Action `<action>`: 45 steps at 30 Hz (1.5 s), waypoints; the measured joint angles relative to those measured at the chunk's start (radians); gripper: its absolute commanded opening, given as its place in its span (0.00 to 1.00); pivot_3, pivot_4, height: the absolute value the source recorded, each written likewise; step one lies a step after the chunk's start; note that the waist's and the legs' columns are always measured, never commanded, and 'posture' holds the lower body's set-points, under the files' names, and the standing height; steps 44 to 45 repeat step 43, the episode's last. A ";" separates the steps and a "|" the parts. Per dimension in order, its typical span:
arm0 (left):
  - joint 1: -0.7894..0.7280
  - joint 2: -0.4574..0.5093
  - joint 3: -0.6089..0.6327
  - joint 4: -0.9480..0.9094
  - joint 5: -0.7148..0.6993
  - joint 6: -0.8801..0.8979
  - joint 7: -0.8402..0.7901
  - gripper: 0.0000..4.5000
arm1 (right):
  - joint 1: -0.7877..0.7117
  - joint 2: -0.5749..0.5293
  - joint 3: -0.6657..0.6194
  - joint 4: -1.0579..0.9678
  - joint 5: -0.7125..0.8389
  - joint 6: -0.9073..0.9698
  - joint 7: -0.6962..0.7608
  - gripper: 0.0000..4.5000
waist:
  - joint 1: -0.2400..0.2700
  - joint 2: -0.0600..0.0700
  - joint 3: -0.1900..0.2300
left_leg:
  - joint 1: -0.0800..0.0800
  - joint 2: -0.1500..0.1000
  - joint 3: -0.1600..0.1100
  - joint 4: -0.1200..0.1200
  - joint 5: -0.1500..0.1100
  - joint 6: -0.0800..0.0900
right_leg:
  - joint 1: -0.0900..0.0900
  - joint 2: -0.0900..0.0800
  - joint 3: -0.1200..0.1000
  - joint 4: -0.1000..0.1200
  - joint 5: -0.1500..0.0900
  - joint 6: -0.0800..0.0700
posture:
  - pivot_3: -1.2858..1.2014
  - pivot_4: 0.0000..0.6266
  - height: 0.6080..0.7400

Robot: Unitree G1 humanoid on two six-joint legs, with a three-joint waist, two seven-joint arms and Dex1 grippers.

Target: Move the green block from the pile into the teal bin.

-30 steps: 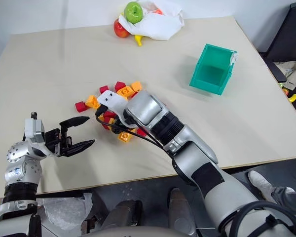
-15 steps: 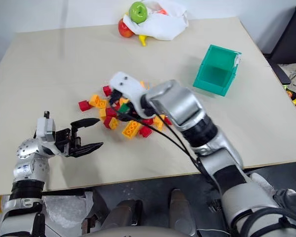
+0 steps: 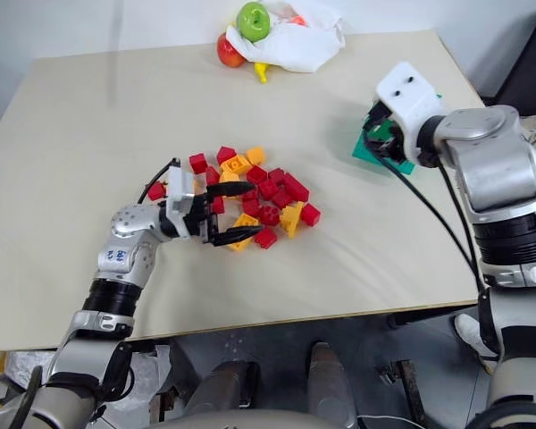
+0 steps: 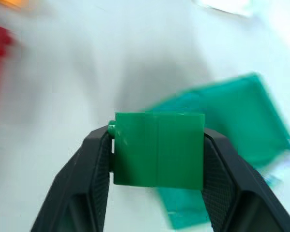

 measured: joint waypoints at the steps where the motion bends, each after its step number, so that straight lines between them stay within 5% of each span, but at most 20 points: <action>1: -0.015 -0.010 -0.009 0.010 0.016 0.000 0.021 1.00 | 0.001 0.000 -0.006 0.040 -0.012 -0.046 -0.002 0.46 | -0.001 0.000 0.000 | 0.000 0.000 0.001 0.000 0.000 0.000 | 0.000 0.000 0.000 -0.001 0.000 0.000 | 0.52 0.24 1.00; 9: -0.240 -0.185 -0.027 0.237 0.108 -0.006 0.247 1.00 | -0.201 0.136 -0.058 0.683 -0.068 -0.538 -0.057 0.46 | -0.001 -0.001 0.002 | 0.000 -0.002 0.003 -0.001 0.002 0.002 | 0.000 -0.001 0.002 -0.004 0.002 0.003 | 0.52 0.24 1.00; 16: -0.251 -0.186 -0.025 0.280 0.125 -0.002 0.277 1.00 | -0.320 0.154 -0.085 0.976 -0.133 -0.713 -0.121 0.99 | -0.001 0.000 0.002 | -0.002 0.000 0.002 -0.003 0.001 0.002 | -0.001 -0.001 0.001 -0.008 0.002 0.003 | 0.52 0.24 1.00; 19: -0.238 -0.177 -0.016 0.269 0.118 0.026 0.266 1.00 | -0.320 0.161 -0.088 0.989 -0.140 -0.733 -0.108 0.99 | -0.001 0.000 0.002 | -0.002 0.000 0.001 -0.002 0.001 0.003 | -0.001 -0.002 0.001 -0.007 0.003 0.004 | 0.52 0.24 1.00; 24: -0.194 -0.132 0.043 0.181 0.021 0.108 0.194 1.00 | -0.240 0.158 -0.122 0.803 -0.101 -0.730 0.016 0.99 | -0.003 0.000 0.002 | -0.002 0.004 0.001 -0.001 0.001 0.002 | -0.001 0.000 0.001 -0.007 0.003 0.004 | 0.52 0.24 1.00; 35: 0.060 0.214 0.178 0.011 -0.085 0.237 0.002 1.00 | 0.548 0.077 -0.292 -0.024 0.287 -0.582 0.416 0.99 | 0.016 0.000 0.002 | -0.003 0.004 -0.001 0.008 -0.001 0.004 | 0.002 -0.001 -0.001 -0.006 0.004 0.005 | 0.52 0.24 1.00; 39: 0.164 0.345 0.244 0.063 -0.087 0.195 -0.061 1.00 | 0.710 0.074 -0.360 -0.085 0.348 -0.637 0.476 0.99 | 0.016 0.001 0.002 | 0.009 0.008 0.000 0.008 -0.003 0.004 | 0.015 0.001 -0.002 -0.012 0.005 0.003 | 0.52 0.24 1.00; 45: 0.177 0.366 0.268 0.084 -0.093 0.183 -0.076 1.00 | 0.725 0.079 -0.374 -0.077 0.353 -0.670 0.478 0.99 | 0.027 0.001 0.002 | 0.012 0.008 0.001 0.012 -0.004 0.005 | 0.018 0.000 -0.001 -0.011 0.006 0.002 | 0.52 0.24 1.00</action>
